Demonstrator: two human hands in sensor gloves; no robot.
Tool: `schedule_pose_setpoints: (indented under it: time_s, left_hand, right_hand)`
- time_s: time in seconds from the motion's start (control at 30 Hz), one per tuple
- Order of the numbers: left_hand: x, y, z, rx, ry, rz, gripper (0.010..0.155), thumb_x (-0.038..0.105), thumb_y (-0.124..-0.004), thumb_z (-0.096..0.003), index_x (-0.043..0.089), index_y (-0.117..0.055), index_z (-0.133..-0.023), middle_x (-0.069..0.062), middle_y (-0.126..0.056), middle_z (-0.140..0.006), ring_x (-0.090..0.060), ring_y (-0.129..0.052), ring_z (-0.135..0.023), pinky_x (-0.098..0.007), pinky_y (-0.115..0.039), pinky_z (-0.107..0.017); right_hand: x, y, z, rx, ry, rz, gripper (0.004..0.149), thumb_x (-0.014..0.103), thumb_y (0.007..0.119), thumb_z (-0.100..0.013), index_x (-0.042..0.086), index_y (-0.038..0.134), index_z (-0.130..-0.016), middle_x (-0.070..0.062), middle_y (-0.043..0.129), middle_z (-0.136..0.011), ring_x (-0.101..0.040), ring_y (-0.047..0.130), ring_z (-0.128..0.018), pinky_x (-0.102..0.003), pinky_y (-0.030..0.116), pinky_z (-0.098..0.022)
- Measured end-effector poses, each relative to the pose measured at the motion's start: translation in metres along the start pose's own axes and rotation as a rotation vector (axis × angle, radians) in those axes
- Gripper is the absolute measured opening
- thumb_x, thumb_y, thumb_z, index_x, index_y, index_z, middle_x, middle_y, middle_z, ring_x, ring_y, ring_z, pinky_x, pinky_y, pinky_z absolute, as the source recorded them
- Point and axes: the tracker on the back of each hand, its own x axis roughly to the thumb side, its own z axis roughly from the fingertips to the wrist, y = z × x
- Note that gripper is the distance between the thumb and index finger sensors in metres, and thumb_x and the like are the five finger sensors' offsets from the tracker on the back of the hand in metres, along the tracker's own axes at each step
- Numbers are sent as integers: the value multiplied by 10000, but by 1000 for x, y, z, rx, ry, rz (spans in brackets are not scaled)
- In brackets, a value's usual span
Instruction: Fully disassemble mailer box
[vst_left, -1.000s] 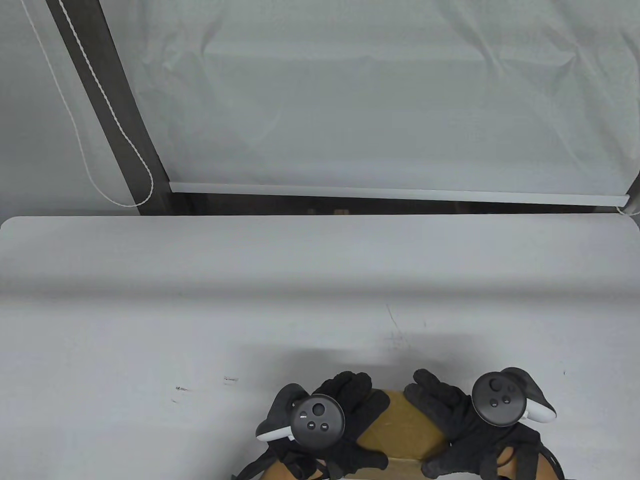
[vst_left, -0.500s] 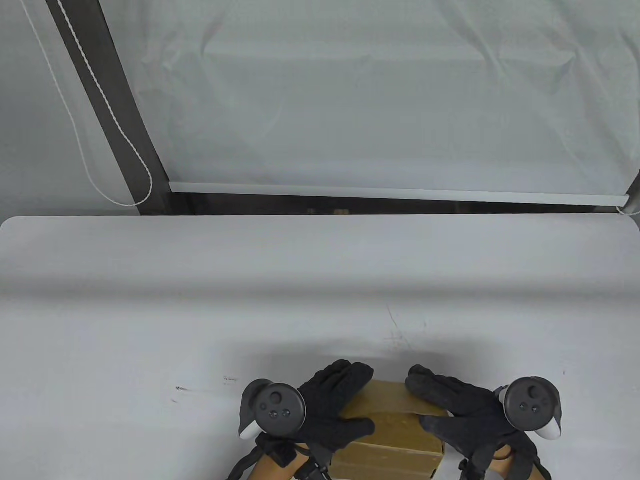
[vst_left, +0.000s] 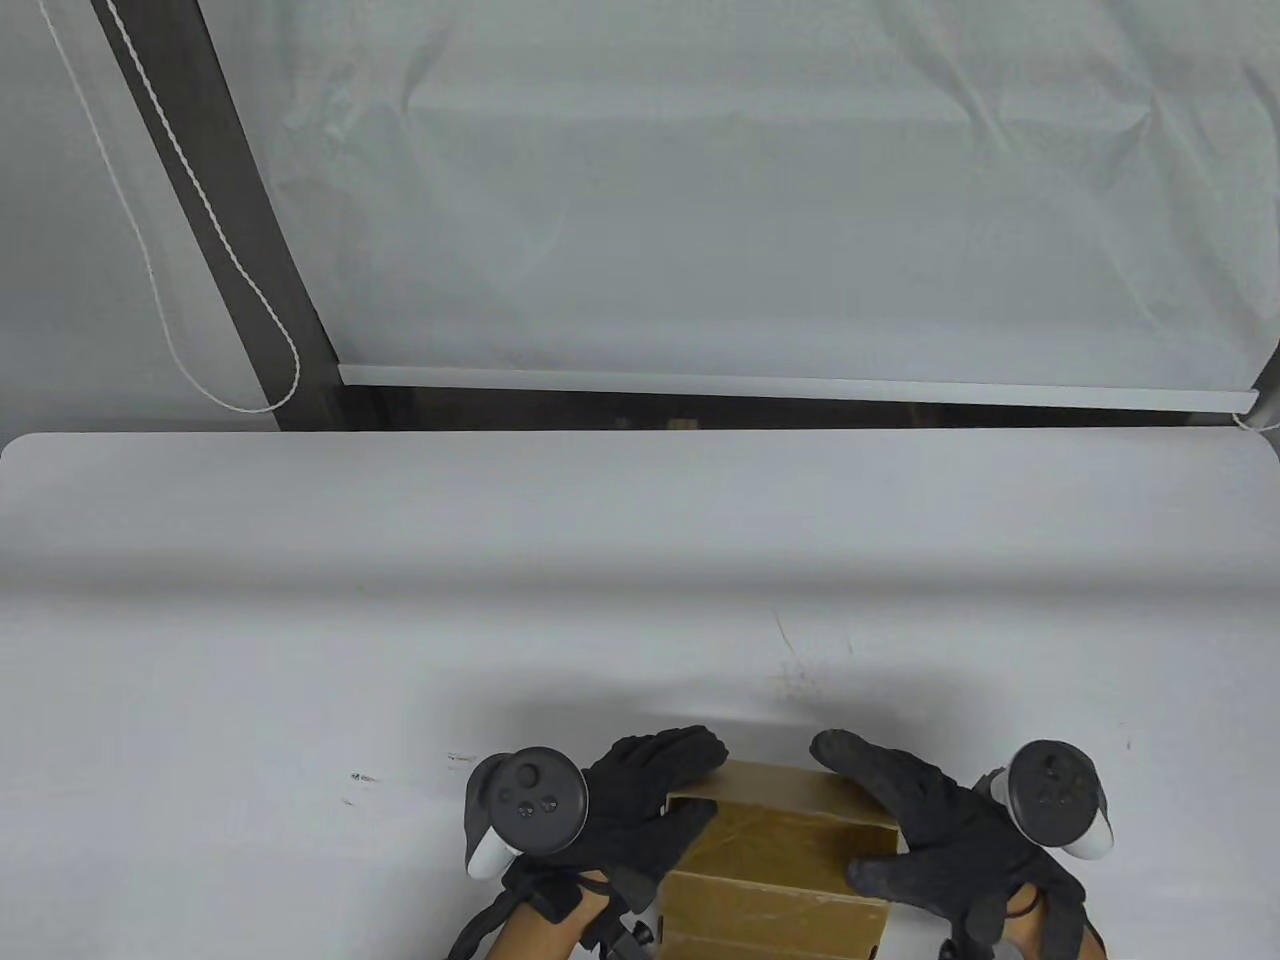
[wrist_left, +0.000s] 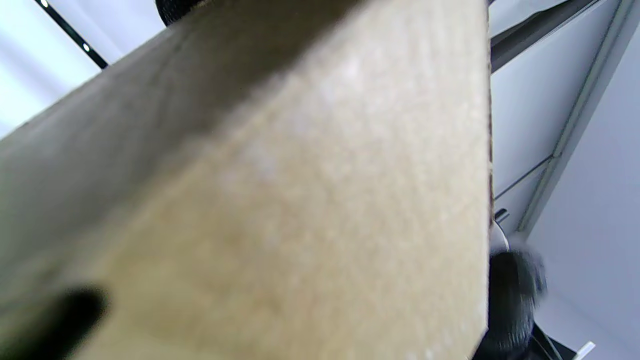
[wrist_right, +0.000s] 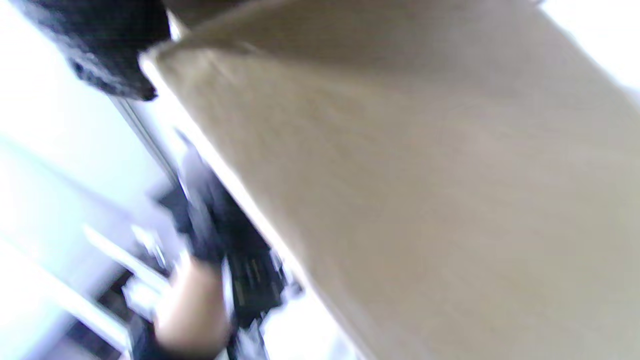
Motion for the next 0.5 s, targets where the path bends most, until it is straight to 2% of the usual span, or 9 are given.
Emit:
schedule_pose_setpoints:
  time_s: [0.03, 0.1, 0.17, 0.23, 0.27, 0.33, 0.37, 0.43, 0.5]
  left_hand:
    - [1, 1, 1, 4, 3, -27, 600, 438, -753, -551, 81, -661, -1025, -234, -706, -1073, -563, -645, -948, -797, -386, -626]
    - [3, 1, 1, 26, -7, -17, 617, 473, -743, -548, 80, -668, -1019, -219, -737, -1057, -556, -664, -933, -795, -380, -631]
    - [3, 1, 1, 35, -15, -2, 642, 511, -713, -555, 82, -653, -1029, -205, -747, -1049, -549, -664, -926, -794, -369, -634]
    - [1, 0, 2, 36, -15, 22, 700, 575, -685, -553, 99, -604, -1061, -196, -744, -1046, -541, -655, -927, -793, -360, -634]
    - [-1, 0, 2, 36, -18, 40, 733, 604, -673, -554, 107, -565, -1083, -193, -739, -1045, -535, -650, -930, -792, -360, -633]
    - [-4, -2, 2, 13, -21, 69, 806, 642, -670, -548, 138, -436, -1132, -186, -681, -1071, -520, -603, -965, -799, -336, -631]
    - [-6, -5, 1, -30, -31, 95, 847, 651, -681, -545, 150, -361, -1149, -191, -615, -1104, -531, -541, -990, -813, -293, -625]
    - [-7, -11, 0, -105, -20, 126, 937, 624, -756, -522, 182, -226, -1155, -230, -430, -1169, -552, -376, -1037, -831, -175, -618]
    - [-7, -15, -2, -143, -37, 131, 980, 602, -789, -521, 188, -154, -1142, -228, -340, -1190, -552, -335, -1045, -831, -159, -617]
  right_hand:
    - [-3, 1, 0, 4, 17, 26, 1080, 630, 848, -521, 214, 45, -1113, -238, 132, -1207, -606, 276, -1051, -725, 303, -744]
    - [-5, 0, -1, -2, -20, -57, 1158, 602, 890, -506, 197, -29, -1081, -230, 116, -1195, -610, 292, -1048, -729, 315, -739]
    - [-5, -1, 0, 13, -2, -75, 1169, 579, 898, -511, 174, -47, -1068, -217, 127, -1194, -598, 291, -1063, -735, 324, -736]
    - [-5, -3, 0, -7, -14, -66, 1066, 549, 901, -518, 143, 119, -1118, -230, 232, -1196, -611, 324, -1056, -739, 355, -727]
    - [-3, -4, 1, -55, -29, -58, 974, 519, 906, -523, 128, 252, -1130, -248, 317, -1188, -631, 394, -1032, -738, 395, -715]
    - [0, -9, 2, -213, -48, -20, 844, 549, 851, -538, 72, 445, -1103, -310, 525, -1126, -650, 604, -954, -741, 523, -659]
    - [0, -12, 4, -321, -58, -49, 845, 594, 816, -540, 25, 503, -1079, -352, 635, -1055, -640, 720, -888, -730, 598, -617]
    - [-3, -12, 9, -494, -58, -105, 900, 700, 682, -549, -61, 572, -1018, -354, 829, -893, -578, 907, -730, -678, 732, -512]
    - [-7, -10, 10, -572, -35, -159, 928, 730, 628, -551, -82, 594, -999, -339, 895, -824, -555, 960, -661, -665, 765, -462]
